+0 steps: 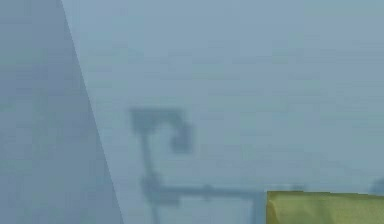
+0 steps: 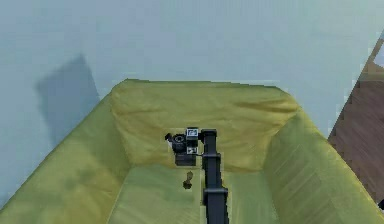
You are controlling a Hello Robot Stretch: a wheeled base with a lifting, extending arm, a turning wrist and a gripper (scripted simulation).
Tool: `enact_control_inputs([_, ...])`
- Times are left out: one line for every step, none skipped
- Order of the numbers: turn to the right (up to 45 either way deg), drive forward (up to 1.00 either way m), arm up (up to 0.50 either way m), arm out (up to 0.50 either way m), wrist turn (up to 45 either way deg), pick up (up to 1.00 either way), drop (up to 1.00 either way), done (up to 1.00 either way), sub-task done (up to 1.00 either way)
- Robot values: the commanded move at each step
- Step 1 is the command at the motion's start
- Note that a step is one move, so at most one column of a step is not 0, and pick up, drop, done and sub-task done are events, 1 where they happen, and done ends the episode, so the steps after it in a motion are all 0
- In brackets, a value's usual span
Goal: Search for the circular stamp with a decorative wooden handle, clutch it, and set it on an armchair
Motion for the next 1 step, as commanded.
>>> enact_control_inputs([0.0, 0.0, 0.0, 0.0, 0.0, 0.0, 0.0, 1.0, 0.0])
